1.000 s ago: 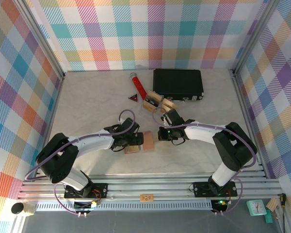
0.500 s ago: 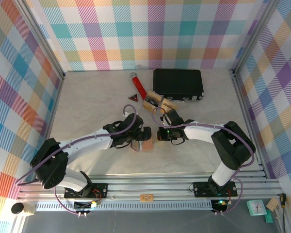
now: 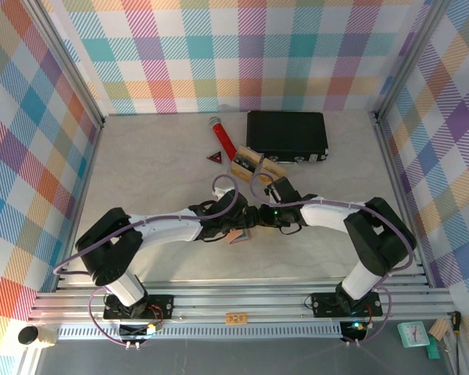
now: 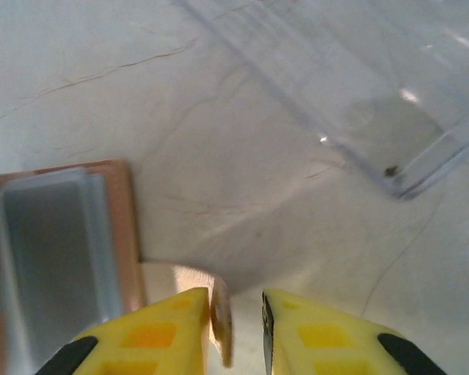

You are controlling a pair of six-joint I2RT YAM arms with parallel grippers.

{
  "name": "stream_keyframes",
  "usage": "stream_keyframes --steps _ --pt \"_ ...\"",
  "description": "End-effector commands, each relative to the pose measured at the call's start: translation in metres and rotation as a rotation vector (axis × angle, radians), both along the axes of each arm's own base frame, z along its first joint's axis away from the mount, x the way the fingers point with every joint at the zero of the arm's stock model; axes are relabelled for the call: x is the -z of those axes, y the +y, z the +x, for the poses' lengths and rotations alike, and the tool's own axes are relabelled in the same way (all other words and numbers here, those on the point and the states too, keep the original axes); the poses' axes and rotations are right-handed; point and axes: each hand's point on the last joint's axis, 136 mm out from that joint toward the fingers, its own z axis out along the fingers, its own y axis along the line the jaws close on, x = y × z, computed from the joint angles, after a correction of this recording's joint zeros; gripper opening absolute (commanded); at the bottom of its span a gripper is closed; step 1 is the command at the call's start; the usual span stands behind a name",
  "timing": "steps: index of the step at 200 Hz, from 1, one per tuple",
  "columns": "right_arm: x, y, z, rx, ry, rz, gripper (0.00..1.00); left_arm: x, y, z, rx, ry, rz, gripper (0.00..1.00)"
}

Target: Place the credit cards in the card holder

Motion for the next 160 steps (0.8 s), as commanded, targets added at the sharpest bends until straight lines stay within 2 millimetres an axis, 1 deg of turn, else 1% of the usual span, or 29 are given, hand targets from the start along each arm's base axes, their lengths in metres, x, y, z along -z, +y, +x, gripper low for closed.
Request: stream_keyframes --steps 1,18,36,52,66,83,99,115,141,160 --pt "-0.015 0.001 -0.011 -0.022 -0.016 0.023 0.32 0.025 0.006 -0.008 -0.041 0.034 0.031 1.00" --pt "-0.019 -0.006 -0.013 -0.008 -0.024 0.020 0.39 0.028 0.009 -0.009 -0.047 0.037 0.045 1.00" --pt "-0.026 -0.013 -0.014 0.008 -0.039 0.021 0.44 0.029 0.011 -0.009 -0.052 0.036 0.057 1.00" --pt "-0.030 -0.019 -0.016 0.021 -0.048 0.019 0.47 0.025 0.011 -0.008 -0.054 0.028 0.054 1.00" --pt "-0.034 -0.022 -0.019 0.029 -0.051 0.024 0.48 0.018 0.010 -0.006 -0.047 0.016 0.048 1.00" --pt "-0.038 -0.025 -0.023 0.036 -0.056 0.031 0.49 0.002 0.008 -0.004 -0.031 -0.006 0.047 1.00" --pt "-0.044 -0.027 -0.027 0.048 -0.062 0.044 0.49 -0.012 0.011 0.000 -0.024 -0.017 0.056 1.00" --pt "-0.055 -0.025 -0.028 0.050 -0.077 0.081 0.46 -0.025 0.017 0.004 -0.031 -0.028 0.050 1.00" --pt "-0.073 -0.014 -0.030 0.024 -0.091 0.151 0.35 -0.040 0.030 0.015 -0.048 -0.040 0.049 1.00" --pt "-0.087 -0.002 -0.035 -0.010 -0.116 0.170 0.26 -0.053 0.044 0.027 -0.078 -0.067 0.038 1.00"
